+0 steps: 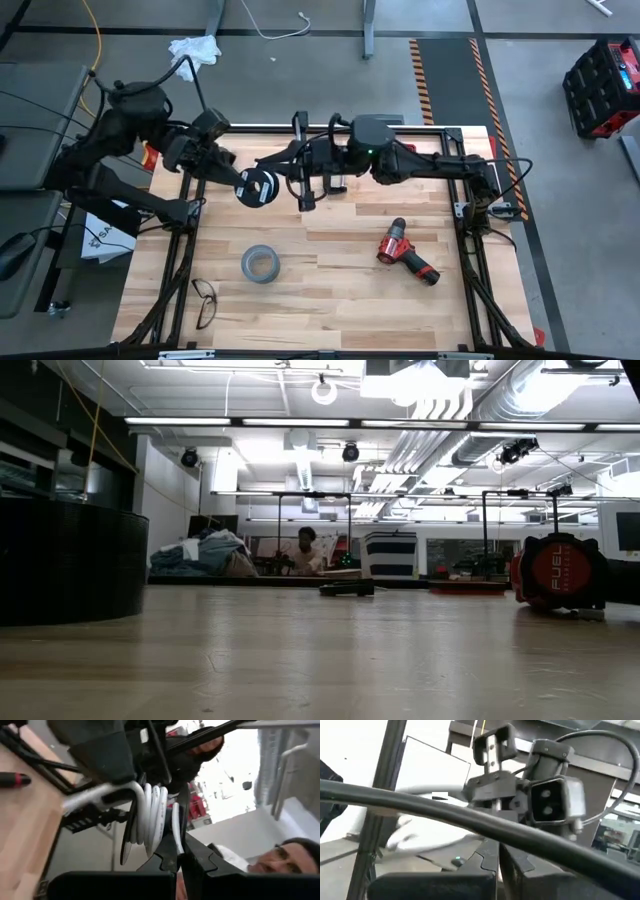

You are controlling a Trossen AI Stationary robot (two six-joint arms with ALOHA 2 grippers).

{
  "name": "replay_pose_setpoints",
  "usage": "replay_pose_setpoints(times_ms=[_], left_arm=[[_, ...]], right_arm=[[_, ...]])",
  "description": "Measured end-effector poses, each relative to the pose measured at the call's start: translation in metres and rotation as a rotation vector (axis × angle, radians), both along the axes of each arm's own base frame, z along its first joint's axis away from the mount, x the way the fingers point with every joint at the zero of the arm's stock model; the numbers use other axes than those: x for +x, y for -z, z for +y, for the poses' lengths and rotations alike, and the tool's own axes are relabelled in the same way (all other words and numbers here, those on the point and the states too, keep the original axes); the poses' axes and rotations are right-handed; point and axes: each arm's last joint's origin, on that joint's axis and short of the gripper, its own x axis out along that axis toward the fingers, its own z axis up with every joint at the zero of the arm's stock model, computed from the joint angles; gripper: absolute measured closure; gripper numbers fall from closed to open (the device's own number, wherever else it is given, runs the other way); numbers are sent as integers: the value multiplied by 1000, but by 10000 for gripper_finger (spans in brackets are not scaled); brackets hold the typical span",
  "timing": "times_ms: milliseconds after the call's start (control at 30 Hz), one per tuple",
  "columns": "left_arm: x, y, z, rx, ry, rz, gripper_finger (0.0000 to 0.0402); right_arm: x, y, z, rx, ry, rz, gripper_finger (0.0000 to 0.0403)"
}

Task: Coil cords
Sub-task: Coil the white wire

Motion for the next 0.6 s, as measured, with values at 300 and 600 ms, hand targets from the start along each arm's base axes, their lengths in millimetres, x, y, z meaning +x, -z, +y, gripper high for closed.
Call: replay_pose_setpoints(times_ms=[300, 600], left_arm=[[-20, 26, 1, 109, 45, 235, 401], [-32, 62, 8, 553, -8, 501, 401]], right_arm=[[-3, -1, -24, 25, 72, 43, 401], [-3, 8, -49, 147, 88, 154, 402]])
